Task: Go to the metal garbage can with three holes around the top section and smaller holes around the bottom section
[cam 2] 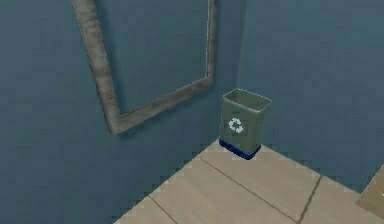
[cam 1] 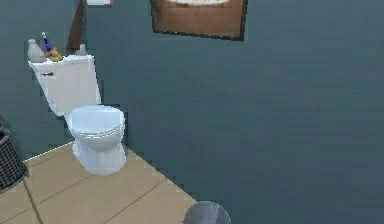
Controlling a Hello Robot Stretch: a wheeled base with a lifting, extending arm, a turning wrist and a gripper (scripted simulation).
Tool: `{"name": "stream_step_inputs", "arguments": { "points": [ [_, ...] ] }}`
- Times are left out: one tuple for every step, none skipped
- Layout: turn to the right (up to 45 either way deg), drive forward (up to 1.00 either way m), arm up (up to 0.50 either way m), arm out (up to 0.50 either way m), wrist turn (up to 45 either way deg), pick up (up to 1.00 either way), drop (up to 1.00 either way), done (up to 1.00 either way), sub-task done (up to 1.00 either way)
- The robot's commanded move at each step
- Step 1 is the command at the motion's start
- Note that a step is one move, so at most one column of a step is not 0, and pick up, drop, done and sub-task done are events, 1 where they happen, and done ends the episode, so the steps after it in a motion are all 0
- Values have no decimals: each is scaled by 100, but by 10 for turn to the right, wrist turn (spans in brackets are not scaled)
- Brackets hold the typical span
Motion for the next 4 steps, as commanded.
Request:
{"name": "stream_step_inputs", "arguments": {
  "points": [
    [-420, 0, 0, 0, 0, 0, 0, 0, 0],
    [0, 100, 0, 0, 0, 0, 0, 0, 0],
    [-60, 0, 0, 0, 0, 0, 0, 0, 0],
    [0, 25, 0, 0, 0, 0, 0, 0, 0]
  ]
}}
